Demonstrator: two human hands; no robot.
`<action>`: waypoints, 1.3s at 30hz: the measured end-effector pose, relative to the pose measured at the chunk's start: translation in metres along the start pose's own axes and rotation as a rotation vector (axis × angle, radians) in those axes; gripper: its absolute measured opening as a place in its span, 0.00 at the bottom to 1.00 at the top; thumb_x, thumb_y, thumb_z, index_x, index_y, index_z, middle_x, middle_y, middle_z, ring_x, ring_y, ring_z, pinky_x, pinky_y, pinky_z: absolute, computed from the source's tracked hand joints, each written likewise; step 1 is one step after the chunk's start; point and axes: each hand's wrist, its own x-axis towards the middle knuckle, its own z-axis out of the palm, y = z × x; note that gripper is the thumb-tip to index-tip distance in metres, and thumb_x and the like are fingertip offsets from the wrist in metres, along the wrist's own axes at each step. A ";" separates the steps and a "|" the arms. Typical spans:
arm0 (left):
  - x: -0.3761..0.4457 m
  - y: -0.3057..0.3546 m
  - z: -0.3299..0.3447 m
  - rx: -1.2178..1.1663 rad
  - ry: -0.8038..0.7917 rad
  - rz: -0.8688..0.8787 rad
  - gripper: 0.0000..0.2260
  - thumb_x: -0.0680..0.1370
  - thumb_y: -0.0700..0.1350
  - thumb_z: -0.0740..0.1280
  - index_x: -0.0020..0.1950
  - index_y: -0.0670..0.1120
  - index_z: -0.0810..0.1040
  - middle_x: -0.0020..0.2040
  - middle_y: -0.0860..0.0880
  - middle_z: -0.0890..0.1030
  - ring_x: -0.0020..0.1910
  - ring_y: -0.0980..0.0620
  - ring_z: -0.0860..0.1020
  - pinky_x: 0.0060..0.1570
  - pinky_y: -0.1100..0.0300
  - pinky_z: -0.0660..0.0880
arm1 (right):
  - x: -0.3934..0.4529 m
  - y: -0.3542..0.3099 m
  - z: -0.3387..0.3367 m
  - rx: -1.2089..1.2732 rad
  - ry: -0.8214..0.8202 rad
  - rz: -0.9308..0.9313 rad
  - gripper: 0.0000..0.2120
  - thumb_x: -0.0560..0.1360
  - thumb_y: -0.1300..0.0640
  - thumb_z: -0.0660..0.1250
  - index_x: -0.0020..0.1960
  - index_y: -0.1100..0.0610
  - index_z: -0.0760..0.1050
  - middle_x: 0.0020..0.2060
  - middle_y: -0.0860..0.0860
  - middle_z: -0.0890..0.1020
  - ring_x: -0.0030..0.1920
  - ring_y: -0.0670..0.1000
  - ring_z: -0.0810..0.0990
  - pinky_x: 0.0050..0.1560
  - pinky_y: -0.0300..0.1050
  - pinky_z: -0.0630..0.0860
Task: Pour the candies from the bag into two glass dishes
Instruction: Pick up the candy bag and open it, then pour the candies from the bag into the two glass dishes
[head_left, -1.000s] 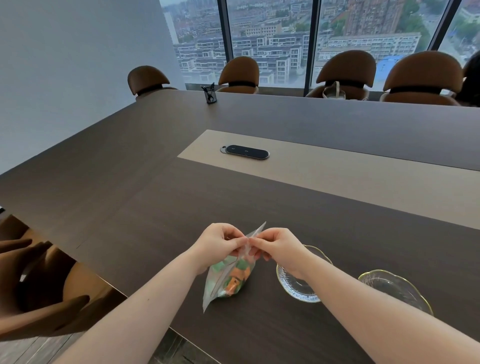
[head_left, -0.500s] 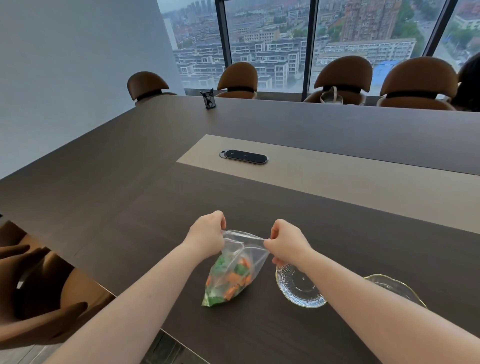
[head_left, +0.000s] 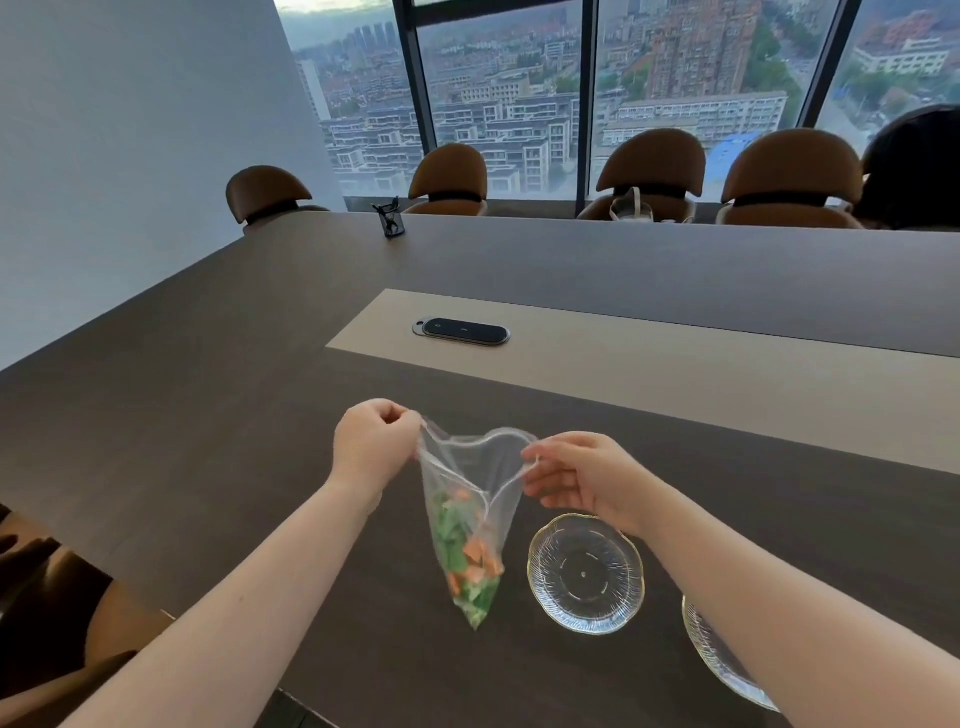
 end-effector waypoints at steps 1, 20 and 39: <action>-0.002 0.008 0.002 -0.073 -0.008 -0.008 0.07 0.69 0.38 0.62 0.34 0.37 0.77 0.29 0.45 0.77 0.33 0.48 0.75 0.39 0.53 0.75 | 0.000 0.000 -0.008 0.077 -0.001 -0.007 0.12 0.76 0.53 0.65 0.48 0.62 0.80 0.34 0.57 0.84 0.34 0.53 0.83 0.34 0.43 0.80; -0.007 0.118 0.099 -0.636 -0.452 -0.076 0.12 0.74 0.31 0.57 0.35 0.40 0.77 0.29 0.48 0.75 0.25 0.58 0.71 0.28 0.68 0.72 | 0.023 0.071 -0.111 0.531 0.090 0.280 0.21 0.72 0.43 0.63 0.42 0.58 0.85 0.41 0.56 0.87 0.40 0.55 0.86 0.39 0.46 0.81; 0.023 -0.041 0.149 0.242 -0.461 -0.052 0.08 0.69 0.42 0.73 0.31 0.51 0.80 0.34 0.50 0.82 0.36 0.50 0.78 0.44 0.55 0.76 | -0.003 0.093 -0.180 0.193 0.383 0.237 0.19 0.68 0.49 0.73 0.49 0.59 0.70 0.44 0.58 0.81 0.37 0.56 0.83 0.37 0.50 0.81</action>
